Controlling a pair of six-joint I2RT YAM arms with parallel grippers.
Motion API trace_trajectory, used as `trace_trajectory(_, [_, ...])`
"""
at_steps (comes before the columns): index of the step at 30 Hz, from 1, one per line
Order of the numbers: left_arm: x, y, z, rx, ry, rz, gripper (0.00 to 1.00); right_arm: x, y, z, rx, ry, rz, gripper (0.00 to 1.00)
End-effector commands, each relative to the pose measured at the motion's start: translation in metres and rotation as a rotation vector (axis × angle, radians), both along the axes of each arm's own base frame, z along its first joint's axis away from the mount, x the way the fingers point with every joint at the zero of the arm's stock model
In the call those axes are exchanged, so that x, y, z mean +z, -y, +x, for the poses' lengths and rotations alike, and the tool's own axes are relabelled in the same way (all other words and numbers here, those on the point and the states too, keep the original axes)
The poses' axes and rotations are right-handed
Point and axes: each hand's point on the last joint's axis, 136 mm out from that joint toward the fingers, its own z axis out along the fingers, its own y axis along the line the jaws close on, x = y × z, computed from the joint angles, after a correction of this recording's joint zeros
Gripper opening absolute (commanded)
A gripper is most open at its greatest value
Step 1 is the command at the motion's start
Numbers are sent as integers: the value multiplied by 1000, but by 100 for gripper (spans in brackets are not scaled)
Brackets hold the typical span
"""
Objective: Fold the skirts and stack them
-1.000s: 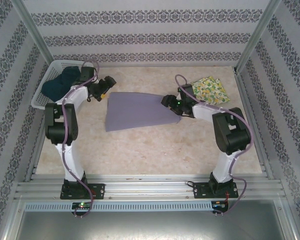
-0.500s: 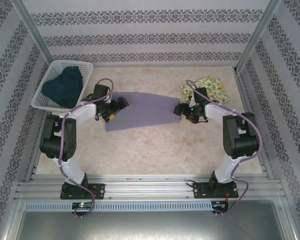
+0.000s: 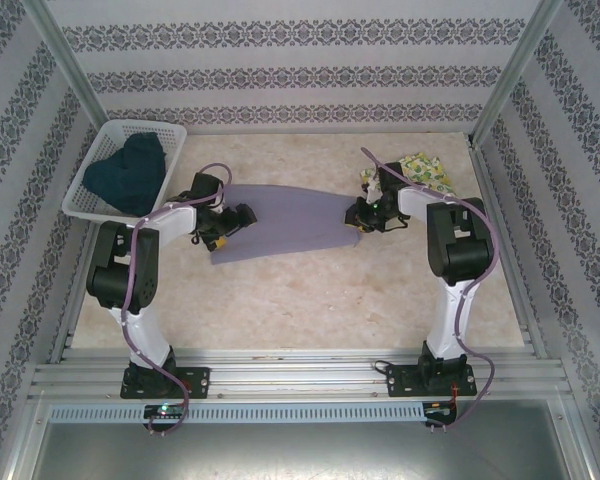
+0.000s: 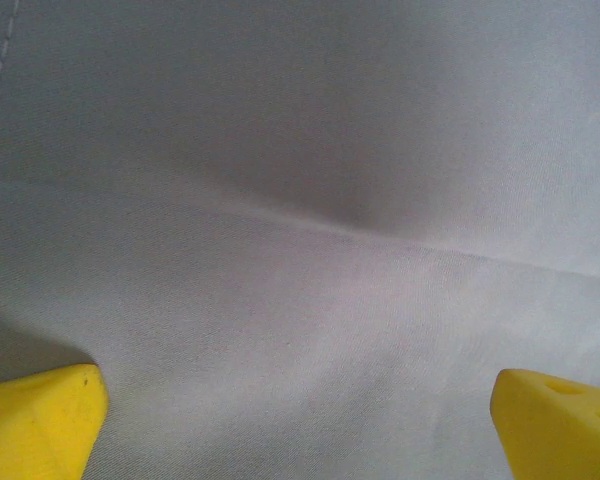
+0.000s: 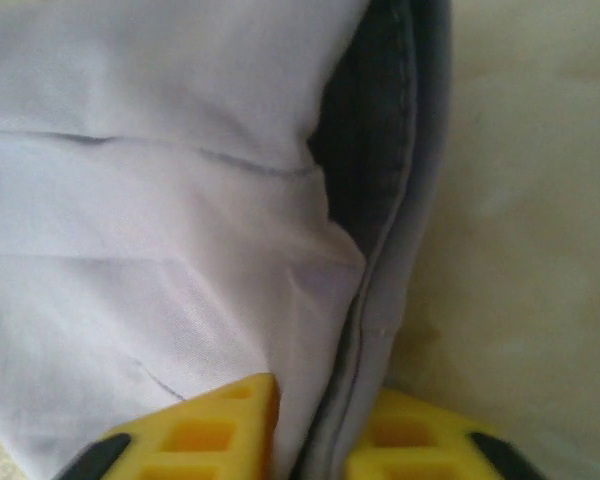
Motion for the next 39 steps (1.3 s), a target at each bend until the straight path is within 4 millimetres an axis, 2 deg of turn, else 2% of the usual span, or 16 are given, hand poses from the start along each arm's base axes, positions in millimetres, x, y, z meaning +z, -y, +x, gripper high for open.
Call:
trace_trajectory(1, [-25, -11, -21, -4, -86, 44, 100, -6, -5, -2, -10, -36, 42, 5])
trace_trajectory(2, [-26, -11, -22, -2, -86, 47, 100, -1, -4, 2, -25, -23, 55, 0])
trace_trajectory(6, [-24, -6, -23, 3, -85, 15, 100, 48, 2, 20, -62, 99, 120, 0])
trace_trajectory(8, [-22, 6, -24, 0, -89, -30, 100, 73, 9, 22, -57, 149, 116, 0])
trace_trajectory(13, [-1, 36, -16, -30, -30, -86, 100, 116, 21, 13, -26, 204, 110, 0])
trace_trajectory(16, [5, 42, -9, -19, -3, -121, 100, 142, 14, 6, -1, 238, 130, 0])
trace_trajectory(18, [1, 43, -9, -22, -12, -123, 100, 149, 8, 1, 12, 241, 120, 0])
trace_trajectory(21, [-5, 44, -12, -35, -34, -118, 100, 140, 5, -4, 13, 206, 66, 0])
trace_trajectory(23, [-5, 42, -12, -36, -33, -111, 100, 125, 9, -7, -13, 168, 27, 0])
trace_trajectory(28, [-4, 38, -14, -51, -32, -80, 100, 74, 39, -22, -127, 55, -52, 0])
trace_trajectory(30, [-5, 35, -16, -57, -39, -64, 100, 56, 53, -32, -158, 9, -75, 5])
trace_trajectory(32, [-7, 32, -20, -67, -53, -47, 100, 39, 73, -41, -189, -26, -131, 28])
trace_trajectory(35, [-14, 21, -30, -85, -91, -3, 100, 32, 101, -49, -257, -38, -206, 51])
trace_trajectory(36, [-15, 16, -33, -88, -102, 15, 100, 34, 106, -49, -272, -31, -203, 63])
trace_trajectory(37, [-16, 10, -36, -87, -110, 33, 100, 36, 107, -48, -276, -15, -183, 76])
trace_trajectory(39, [-15, 5, -39, -99, -105, 44, 100, 39, 91, -47, -224, -17, -86, 84])
